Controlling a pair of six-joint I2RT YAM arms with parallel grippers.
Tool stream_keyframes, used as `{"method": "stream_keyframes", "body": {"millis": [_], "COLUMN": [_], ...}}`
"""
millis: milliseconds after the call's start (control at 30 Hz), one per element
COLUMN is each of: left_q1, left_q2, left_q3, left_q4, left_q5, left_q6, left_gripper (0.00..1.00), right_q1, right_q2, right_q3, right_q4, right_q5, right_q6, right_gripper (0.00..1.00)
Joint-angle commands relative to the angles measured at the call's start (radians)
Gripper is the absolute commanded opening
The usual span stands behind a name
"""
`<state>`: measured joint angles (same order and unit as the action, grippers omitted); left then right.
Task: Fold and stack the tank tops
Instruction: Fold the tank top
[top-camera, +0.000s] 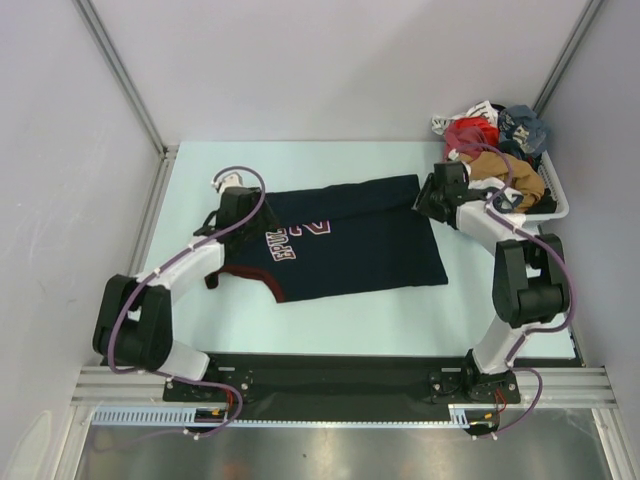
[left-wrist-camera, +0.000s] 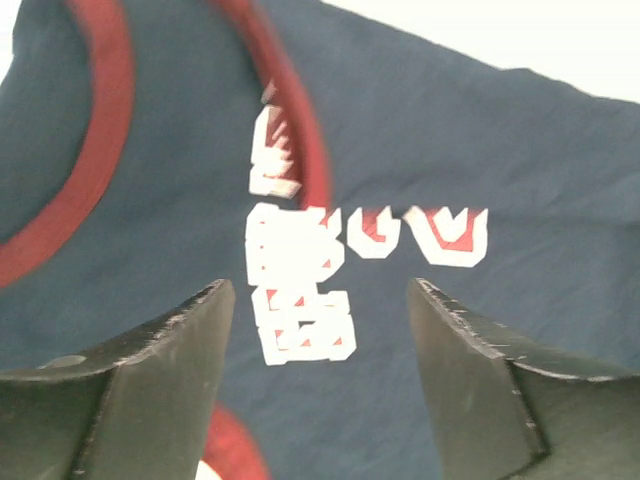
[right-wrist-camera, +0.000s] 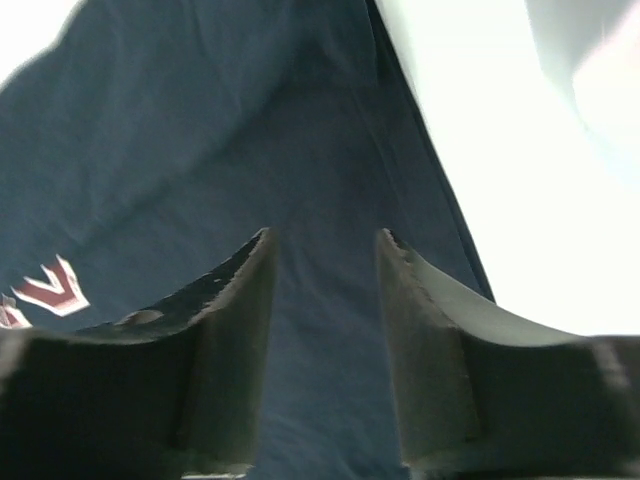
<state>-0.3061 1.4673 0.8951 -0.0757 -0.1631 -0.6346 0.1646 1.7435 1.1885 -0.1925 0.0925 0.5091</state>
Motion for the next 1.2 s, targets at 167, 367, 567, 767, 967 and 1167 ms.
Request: {"method": "stream_keyframes", "body": {"millis": [167,367,567,767,967,1167], "left_q1": [-0.124,-0.235,-0.293,-0.333,-0.346,-0.346], "left_q2": [-0.327,-0.545,-0.677,-0.618,-0.538,-0.506], "left_q3": [-0.24,-0.36,-0.515,-0.538,-0.538,-0.535], "left_q4": [-0.125,-0.263,-0.259,-0.214,-0.168,-0.161], "left_q5": [-0.027,-0.033,-0.03,-0.003,-0.003,-0.047], "left_q6": [-0.017,-0.115,-0.207,-0.253,-0.286,-0.289], "left_gripper": [0.87,0.86,0.84,0.84,0.83,0.83], "right_q1": [0.032,-0.019,-0.056,-0.085,-0.091,-0.091], "right_q2": [-0.286,-0.531,-0.648,-0.592,-0.518,-0.515], "right_q3": [-0.257,-0.498,-0.631,-0.655,-0.693,-0.69], "right_q4": [-0.07,-0.111,-0.124,-0.072,0.022,0.021], "right_q5": [0.113,0.058,0.043,0.021,-0.049,-0.002], "right_q6": [0.028,0.083,0.153,0.195,0.241,0.243], "right_gripper": [0.46,0.58,0.64,0.59,0.58,0.17]}}
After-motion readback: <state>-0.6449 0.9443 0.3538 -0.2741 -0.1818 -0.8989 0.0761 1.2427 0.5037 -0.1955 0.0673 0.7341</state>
